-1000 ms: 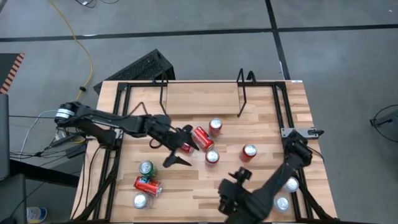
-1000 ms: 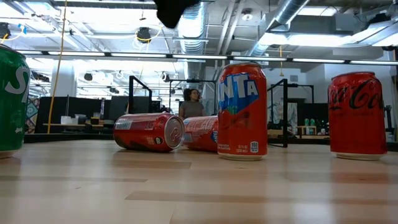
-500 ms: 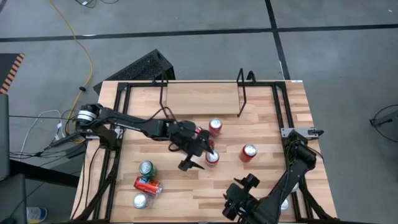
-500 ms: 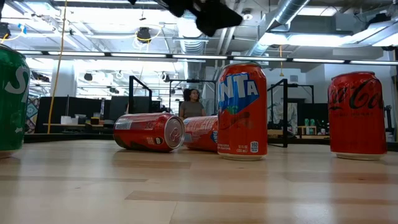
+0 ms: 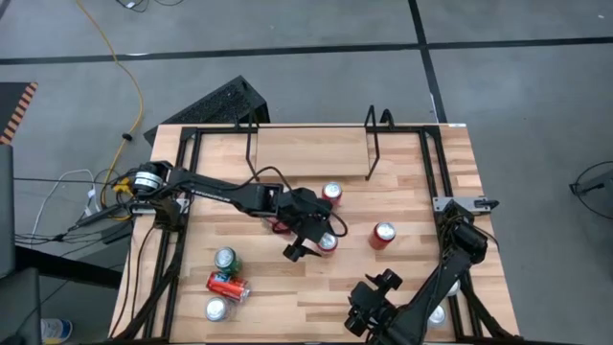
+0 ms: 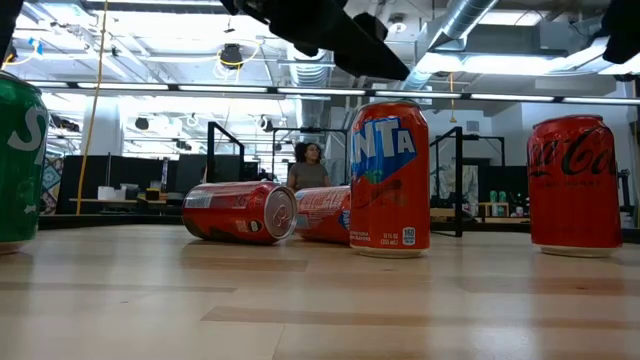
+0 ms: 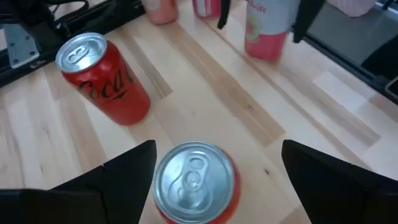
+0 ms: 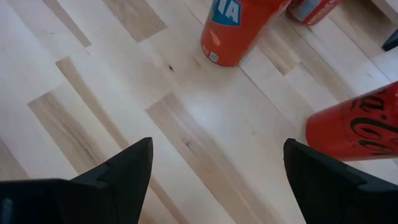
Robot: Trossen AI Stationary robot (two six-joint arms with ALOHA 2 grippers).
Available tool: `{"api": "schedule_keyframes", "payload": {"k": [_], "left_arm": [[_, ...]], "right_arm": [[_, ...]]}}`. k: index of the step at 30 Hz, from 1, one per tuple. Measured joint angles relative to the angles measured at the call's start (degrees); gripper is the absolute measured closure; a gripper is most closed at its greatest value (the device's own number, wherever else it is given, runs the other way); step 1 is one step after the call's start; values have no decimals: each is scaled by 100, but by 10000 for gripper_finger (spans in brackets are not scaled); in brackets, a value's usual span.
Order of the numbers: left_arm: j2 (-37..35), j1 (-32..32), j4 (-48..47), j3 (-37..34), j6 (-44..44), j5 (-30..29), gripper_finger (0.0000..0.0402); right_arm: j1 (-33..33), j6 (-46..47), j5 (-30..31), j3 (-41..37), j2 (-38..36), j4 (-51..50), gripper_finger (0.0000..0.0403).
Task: Place canned beverage on shelf
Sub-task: Put the red soda can on the shelf
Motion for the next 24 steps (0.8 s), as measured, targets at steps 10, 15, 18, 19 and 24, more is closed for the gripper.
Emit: {"api": "schedule_keyframes", "payload": {"k": [10,15,18,19,24], "left_arm": [[324,125,23,-11,70,-19,68],[410,160,82,-15,-46,-36,68],[458,153,47,-8,-21,-52,68],[471,152,24,-15,-38,-48,68],[568,152,95,-13,-149,114,68]], "right_arm": [[-18,-125,11,0,1,20,69],[-39,-167,23,1,0,55,69],[-46,-212,24,0,0,72,69],[-44,-212,24,0,0,80,69],[-46,-214,26,0,0,110,69]]}}
